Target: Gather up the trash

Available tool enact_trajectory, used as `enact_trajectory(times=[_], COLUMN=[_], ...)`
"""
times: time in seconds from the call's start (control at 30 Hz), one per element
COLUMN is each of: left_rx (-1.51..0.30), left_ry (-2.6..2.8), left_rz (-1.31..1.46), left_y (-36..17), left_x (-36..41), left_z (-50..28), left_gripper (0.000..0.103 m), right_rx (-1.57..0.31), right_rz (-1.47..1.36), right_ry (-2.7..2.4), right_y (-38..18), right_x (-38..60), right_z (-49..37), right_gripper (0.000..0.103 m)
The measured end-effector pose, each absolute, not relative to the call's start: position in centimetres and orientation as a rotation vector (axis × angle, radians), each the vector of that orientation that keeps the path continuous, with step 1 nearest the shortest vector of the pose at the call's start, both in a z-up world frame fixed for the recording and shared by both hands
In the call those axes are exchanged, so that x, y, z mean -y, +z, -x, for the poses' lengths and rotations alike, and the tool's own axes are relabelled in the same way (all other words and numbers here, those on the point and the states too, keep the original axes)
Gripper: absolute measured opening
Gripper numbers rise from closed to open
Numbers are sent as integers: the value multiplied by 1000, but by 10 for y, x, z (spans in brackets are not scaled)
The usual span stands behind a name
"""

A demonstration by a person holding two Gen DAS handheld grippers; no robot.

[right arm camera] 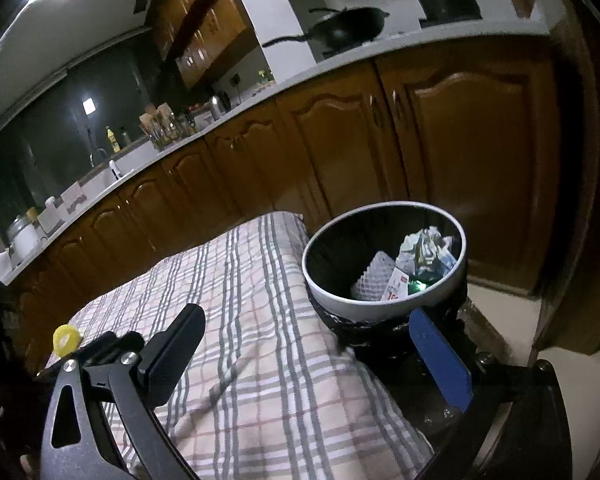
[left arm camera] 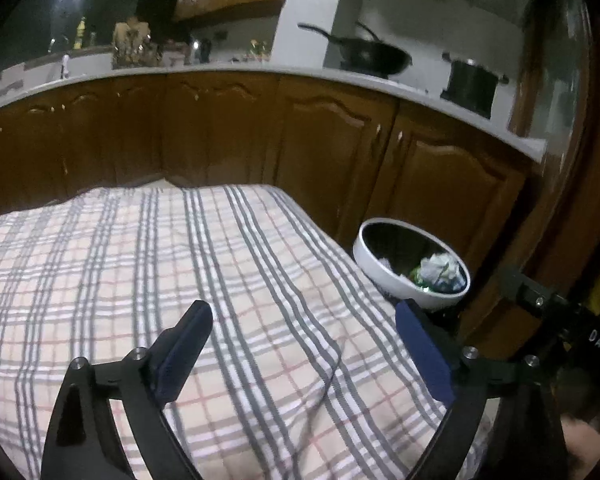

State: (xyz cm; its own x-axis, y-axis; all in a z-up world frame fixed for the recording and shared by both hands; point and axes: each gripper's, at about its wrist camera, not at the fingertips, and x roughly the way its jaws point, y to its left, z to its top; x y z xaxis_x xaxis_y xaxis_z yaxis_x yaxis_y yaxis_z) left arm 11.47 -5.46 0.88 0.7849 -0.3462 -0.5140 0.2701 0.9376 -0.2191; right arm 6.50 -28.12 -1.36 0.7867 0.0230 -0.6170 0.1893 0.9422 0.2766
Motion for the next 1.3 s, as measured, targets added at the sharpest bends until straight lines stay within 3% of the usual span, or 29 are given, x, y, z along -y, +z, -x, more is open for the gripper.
enact_trajectory(times=[0.17, 0.33, 1.3], left_rx=[-469, -398, -334], left_ry=[-293, -218, -152], left_rz=[114, 88, -5], left_y=[22, 22, 0], left_x=[38, 29, 31], left_z=[-76, -47, -32], left_gripper=[102, 102, 102], right_rx=[-543, -372, -350], right_rz=[-253, -125, -35], right_ry=[-138, -187, -226], right_y=[14, 34, 16], right_x=[262, 234, 218], right_z=[-44, -20, -7], right_gripper=[103, 103, 103])
